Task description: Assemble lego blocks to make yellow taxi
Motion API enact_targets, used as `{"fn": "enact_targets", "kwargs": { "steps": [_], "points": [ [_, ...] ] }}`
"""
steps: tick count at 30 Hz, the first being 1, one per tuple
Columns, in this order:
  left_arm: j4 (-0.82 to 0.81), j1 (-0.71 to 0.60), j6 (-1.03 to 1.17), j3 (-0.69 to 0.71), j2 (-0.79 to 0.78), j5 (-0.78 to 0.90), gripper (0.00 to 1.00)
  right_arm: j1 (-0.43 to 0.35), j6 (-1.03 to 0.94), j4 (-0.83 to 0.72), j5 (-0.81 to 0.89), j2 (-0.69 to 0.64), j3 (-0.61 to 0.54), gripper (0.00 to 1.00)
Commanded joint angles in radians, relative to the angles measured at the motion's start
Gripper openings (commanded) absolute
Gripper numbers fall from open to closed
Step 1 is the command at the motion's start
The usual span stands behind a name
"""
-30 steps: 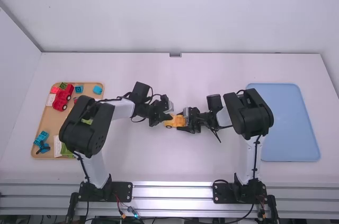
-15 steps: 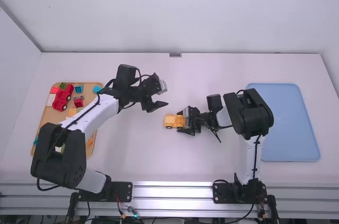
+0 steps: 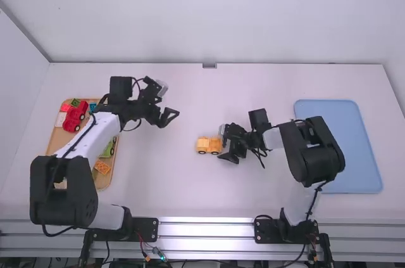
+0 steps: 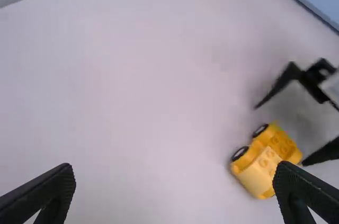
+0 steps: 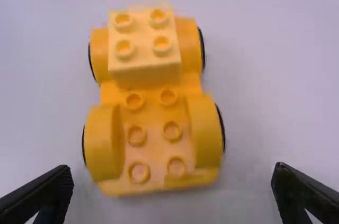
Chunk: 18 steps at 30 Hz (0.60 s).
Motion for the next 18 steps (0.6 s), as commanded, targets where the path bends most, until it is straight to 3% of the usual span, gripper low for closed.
{"fn": "enact_targets", "kwargs": {
  "steps": [1,7,14,18],
  "points": [
    [-0.014,0.081,-0.172,-0.008,-0.028,-0.072,0.99,-0.014,-0.003,-0.066,0.122,-0.104,-0.005,0.99],
    [-0.106,0.245,-0.422,-0.008,-0.028,-0.526,0.99,-0.021,-0.003,-0.192,0.133,-0.254,-0.006,0.99],
    [-0.207,0.415,-0.425,0.045,-0.01,-0.612,1.0,-0.013,-0.002,-0.203,0.138,-0.307,-0.006,0.98],
    [-0.317,0.518,-0.373,0.156,0.07,-0.612,0.99,-0.004,-0.006,-0.196,0.17,-0.307,-0.006,0.99]
  ]
}}
